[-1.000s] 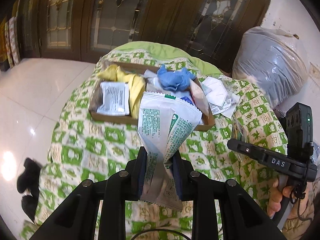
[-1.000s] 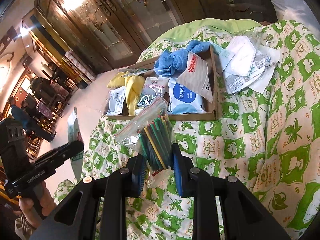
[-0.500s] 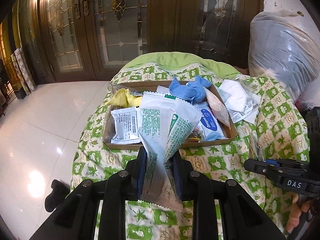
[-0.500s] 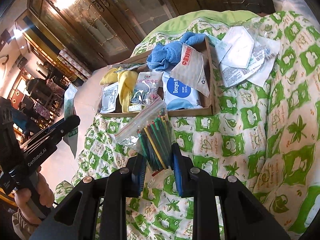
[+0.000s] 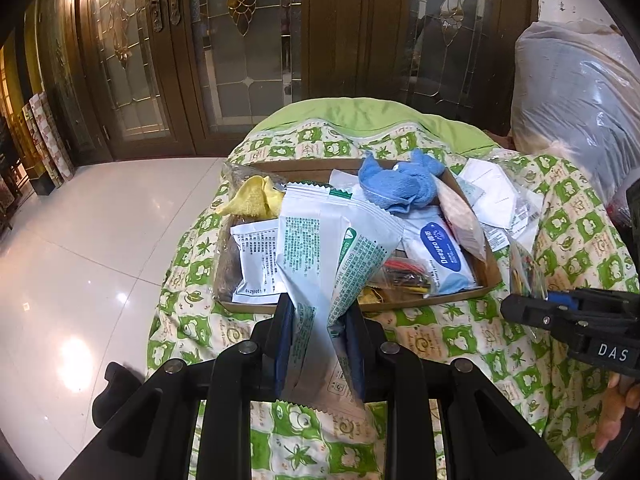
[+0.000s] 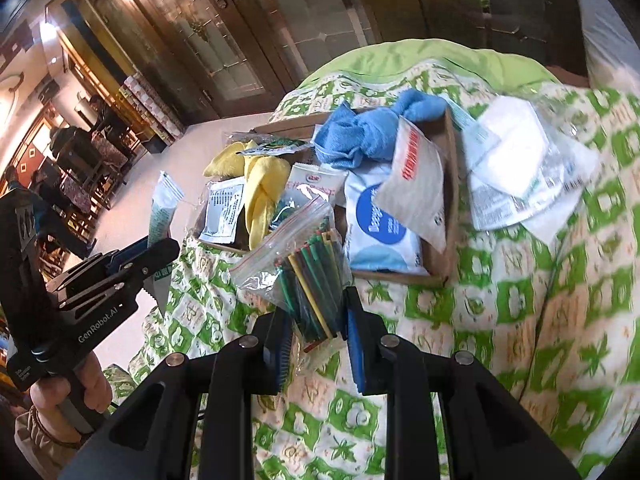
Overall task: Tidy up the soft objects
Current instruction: 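Lower the pencil bag into the box with right tool while left tool lowers the white sachet in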
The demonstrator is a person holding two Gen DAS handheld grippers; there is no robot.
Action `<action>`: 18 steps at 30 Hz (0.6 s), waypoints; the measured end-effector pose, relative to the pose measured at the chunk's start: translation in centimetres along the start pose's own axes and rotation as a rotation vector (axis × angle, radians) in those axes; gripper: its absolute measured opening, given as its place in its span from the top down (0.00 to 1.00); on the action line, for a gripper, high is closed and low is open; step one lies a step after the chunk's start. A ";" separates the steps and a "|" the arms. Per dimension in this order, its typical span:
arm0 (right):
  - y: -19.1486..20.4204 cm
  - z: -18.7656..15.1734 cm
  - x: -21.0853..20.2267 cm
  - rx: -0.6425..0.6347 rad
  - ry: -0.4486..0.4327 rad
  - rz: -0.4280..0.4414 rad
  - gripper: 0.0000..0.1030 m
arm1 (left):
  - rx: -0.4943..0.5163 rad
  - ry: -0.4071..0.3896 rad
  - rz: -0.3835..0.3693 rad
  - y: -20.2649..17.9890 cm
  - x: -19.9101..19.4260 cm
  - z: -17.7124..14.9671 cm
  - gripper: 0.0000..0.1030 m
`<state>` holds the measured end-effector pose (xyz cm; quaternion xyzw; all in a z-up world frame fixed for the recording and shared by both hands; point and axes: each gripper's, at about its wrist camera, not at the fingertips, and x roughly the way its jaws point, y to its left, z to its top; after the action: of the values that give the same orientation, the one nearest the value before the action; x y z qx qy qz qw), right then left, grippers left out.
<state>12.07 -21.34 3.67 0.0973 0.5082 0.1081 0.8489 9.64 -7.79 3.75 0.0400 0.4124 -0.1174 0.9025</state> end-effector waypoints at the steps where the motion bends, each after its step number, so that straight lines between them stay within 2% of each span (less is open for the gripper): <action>1: 0.1 0.3 0.2 -0.008 0.002 -0.003 0.77 | -0.002 0.002 -0.002 0.1 0.2 0.1 0.76; 10: -0.2 4.0 2.9 -0.035 0.024 -0.026 0.77 | -0.033 0.026 -0.061 0.7 2.6 2.6 0.76; 18: -0.6 5.8 6.6 -0.044 0.079 -0.044 0.77 | -0.035 0.083 -0.113 -1.2 7.2 4.4 0.76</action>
<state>20.33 -20.37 0.65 0.0629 0.5407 0.1043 0.8323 17.14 -11.03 1.26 0.0059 0.4530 -0.1591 0.8772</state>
